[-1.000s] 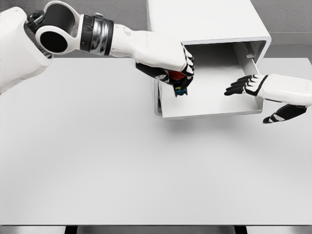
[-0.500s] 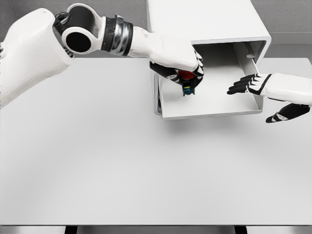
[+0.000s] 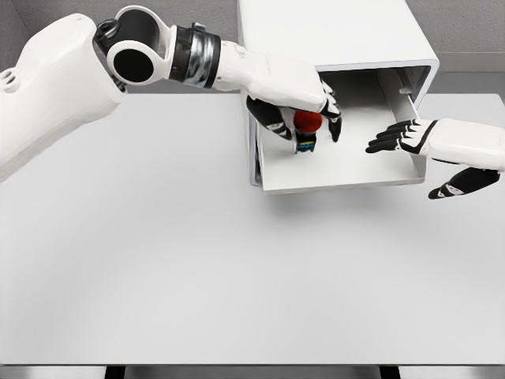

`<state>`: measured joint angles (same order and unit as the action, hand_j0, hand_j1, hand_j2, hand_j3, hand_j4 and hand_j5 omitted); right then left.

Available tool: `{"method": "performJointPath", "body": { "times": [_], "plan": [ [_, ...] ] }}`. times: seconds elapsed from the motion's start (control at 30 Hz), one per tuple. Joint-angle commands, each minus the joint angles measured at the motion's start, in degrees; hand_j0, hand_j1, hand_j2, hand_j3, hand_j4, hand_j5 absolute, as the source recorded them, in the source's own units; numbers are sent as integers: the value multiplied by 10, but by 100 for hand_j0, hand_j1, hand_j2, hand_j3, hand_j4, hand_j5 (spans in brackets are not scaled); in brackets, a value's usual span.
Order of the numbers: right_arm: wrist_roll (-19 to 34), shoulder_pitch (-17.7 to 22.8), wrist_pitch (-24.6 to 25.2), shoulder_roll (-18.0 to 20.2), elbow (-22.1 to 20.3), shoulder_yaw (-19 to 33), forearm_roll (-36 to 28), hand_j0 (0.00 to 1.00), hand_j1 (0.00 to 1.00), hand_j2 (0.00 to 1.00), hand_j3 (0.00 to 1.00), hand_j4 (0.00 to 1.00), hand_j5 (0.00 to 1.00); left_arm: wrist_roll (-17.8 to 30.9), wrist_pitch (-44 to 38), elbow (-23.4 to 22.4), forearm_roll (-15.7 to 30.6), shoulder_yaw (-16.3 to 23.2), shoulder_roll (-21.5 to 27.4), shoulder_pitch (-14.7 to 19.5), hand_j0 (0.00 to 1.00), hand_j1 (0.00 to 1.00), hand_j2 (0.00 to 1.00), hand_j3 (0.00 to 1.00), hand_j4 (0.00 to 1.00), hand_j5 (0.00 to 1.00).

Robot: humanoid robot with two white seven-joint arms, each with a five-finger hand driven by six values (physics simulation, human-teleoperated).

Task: Slide open multi-storey tabletop storage cabinets and put open load switch and slide close multi-storey tabletop storage cabinets

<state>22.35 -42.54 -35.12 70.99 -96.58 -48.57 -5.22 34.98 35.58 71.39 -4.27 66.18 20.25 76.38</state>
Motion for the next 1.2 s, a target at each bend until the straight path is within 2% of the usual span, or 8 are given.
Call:
{"method": "performJointPath", "body": {
  "times": [0.0, 0.13, 0.37, 0.43, 0.5, 0.6, 0.7, 1.17],
  "plan": [
    [0, 0, 1, -1, 0, 1, -4, 100, 100, 100, 100, 100, 100, 0, -6, 0, -26, 0, 0, 0, 100, 100, 100, 100, 100, 100],
    [0, 0, 1, -1, -1, 1, -4, 100, 100, 100, 100, 100, 100, 0, -6, 3, -22, 0, 0, 0, 100, 100, 100, 100, 100, 100],
    [0, 0, 1, -1, -1, 1, -4, 100, 100, 100, 100, 100, 100, -2, -6, 105, 20, -8, 20, -2, 100, 100, 100, 100, 100, 100],
    [0, 0, 1, -2, -1, 1, -4, 100, 100, 100, 100, 100, 100, -2, -6, 143, 48, -11, 60, -1, 100, 100, 100, 100, 100, 100],
    [0, 0, 1, -3, -1, 1, -4, 100, 100, 100, 100, 100, 100, -2, -6, 197, 97, -47, 152, -7, 100, 100, 100, 100, 100, 100],
    [-1, 1, 1, -8, 0, 0, -4, 100, 100, 100, 100, 100, 100, -2, -6, 235, 189, -99, 287, -76, 100, 100, 100, 100, 100, 100],
    [0, 3, 1, -33, -1, -5, -4, 100, 100, 100, 100, 100, 100, -2, -6, 236, 200, -228, 327, -215, 100, 100, 100, 100, 100, 100],
    [20, -1, 1, -90, 30, -6, 3, 100, 100, 100, 100, 100, 100, 0, -6, 194, 237, -268, 342, -409, 100, 100, 100, 100, 100, 100]
  ]
}}
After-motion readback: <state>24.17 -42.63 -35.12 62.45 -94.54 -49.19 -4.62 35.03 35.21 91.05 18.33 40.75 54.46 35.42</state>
